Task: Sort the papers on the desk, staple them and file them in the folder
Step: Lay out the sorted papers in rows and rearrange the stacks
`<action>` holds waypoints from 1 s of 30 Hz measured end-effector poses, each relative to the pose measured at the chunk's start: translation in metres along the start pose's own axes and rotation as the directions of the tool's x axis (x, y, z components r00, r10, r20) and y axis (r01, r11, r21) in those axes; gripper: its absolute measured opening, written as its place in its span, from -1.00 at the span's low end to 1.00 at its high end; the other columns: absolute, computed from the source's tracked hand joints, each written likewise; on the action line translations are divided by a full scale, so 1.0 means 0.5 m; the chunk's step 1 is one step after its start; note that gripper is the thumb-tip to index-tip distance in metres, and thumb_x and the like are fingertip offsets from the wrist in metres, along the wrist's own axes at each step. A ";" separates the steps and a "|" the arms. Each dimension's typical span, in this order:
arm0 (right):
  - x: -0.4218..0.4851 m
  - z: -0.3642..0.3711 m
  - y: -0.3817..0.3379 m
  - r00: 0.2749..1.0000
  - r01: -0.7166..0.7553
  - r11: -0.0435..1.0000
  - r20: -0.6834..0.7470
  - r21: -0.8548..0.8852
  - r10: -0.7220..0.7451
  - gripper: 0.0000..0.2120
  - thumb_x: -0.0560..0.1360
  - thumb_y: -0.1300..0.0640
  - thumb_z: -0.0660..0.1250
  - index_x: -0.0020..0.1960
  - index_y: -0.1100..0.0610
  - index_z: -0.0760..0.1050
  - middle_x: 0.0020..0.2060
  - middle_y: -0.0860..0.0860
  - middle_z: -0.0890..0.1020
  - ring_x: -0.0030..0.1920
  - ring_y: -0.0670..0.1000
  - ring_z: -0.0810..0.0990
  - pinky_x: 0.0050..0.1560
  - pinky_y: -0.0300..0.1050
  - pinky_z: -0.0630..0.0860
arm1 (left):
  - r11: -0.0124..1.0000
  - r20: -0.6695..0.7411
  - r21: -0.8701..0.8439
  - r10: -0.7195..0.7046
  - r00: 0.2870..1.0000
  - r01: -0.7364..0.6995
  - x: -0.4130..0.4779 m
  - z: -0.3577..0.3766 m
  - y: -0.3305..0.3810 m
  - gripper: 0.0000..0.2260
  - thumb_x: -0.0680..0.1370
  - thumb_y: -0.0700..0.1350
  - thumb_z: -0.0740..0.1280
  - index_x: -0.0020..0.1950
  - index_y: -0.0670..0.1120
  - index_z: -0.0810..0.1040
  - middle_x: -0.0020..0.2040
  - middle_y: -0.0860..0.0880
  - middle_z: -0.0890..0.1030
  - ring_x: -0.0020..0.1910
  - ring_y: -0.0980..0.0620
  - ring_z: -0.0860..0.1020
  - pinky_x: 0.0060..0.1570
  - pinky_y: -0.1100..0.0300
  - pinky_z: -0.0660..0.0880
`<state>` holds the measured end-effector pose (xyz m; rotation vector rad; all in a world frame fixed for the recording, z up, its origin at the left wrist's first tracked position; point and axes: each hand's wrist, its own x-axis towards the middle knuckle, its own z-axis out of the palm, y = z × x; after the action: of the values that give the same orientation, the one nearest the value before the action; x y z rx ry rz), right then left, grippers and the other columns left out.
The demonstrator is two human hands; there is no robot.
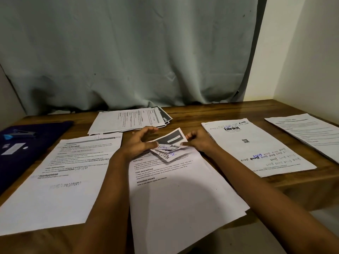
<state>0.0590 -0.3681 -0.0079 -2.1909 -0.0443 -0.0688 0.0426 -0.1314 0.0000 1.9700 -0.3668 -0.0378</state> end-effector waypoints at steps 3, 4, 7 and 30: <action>-0.011 -0.001 0.004 0.998 0.029 0.996 -0.065 0.083 -0.024 -0.84 0.39 0.14 0.50 -0.13 0.18 0.58 -0.17 0.07 0.63 -0.20 -0.04 0.55 -0.29 -0.27 0.40 | 1.000 -0.003 0.019 0.000 1.000 0.000 -0.001 -0.004 -0.004 -0.56 0.47 -0.11 0.46 0.28 0.17 0.44 0.35 0.08 0.42 0.29 0.05 0.41 -0.05 0.37 0.41; -0.012 -0.001 0.007 0.996 0.038 0.993 -0.085 0.109 -0.029 -0.85 0.39 0.13 0.50 -0.15 0.17 0.58 -0.18 0.07 0.64 -0.19 -0.02 0.57 -0.25 -0.25 0.42 | 1.000 -0.006 0.015 -0.002 1.000 0.002 -0.002 -0.005 -0.004 -0.55 0.46 -0.10 0.46 0.29 0.18 0.43 0.36 0.08 0.41 0.29 0.05 0.40 -0.04 0.37 0.41; -0.012 0.001 0.010 0.990 0.052 0.981 -0.140 0.189 -0.025 -0.88 0.41 0.14 0.48 -0.23 0.11 0.55 -0.28 0.04 0.63 -0.24 0.00 0.57 -0.13 -0.14 0.51 | 1.000 -0.019 0.012 0.005 1.000 -0.005 -0.002 -0.005 -0.004 -0.50 0.46 -0.11 0.46 0.32 0.20 0.40 0.37 0.09 0.40 0.28 0.08 0.41 -0.05 0.38 0.42; 0.007 -0.079 -0.014 0.973 0.052 0.967 -0.229 0.251 0.007 -0.75 0.45 0.23 0.42 0.12 0.22 0.52 0.12 0.12 0.62 0.06 0.11 0.62 -0.03 -0.09 0.53 | 0.999 -0.139 -0.019 -0.029 0.990 0.027 0.022 0.008 -0.018 -0.44 0.58 0.04 0.28 0.51 0.18 0.11 0.44 0.04 0.35 0.42 -0.05 0.31 0.41 -0.04 0.24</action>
<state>0.0610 -0.3961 0.0207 -1.9122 0.0499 -0.3114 0.0546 -0.1347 -0.0080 1.9484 -0.2463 0.0784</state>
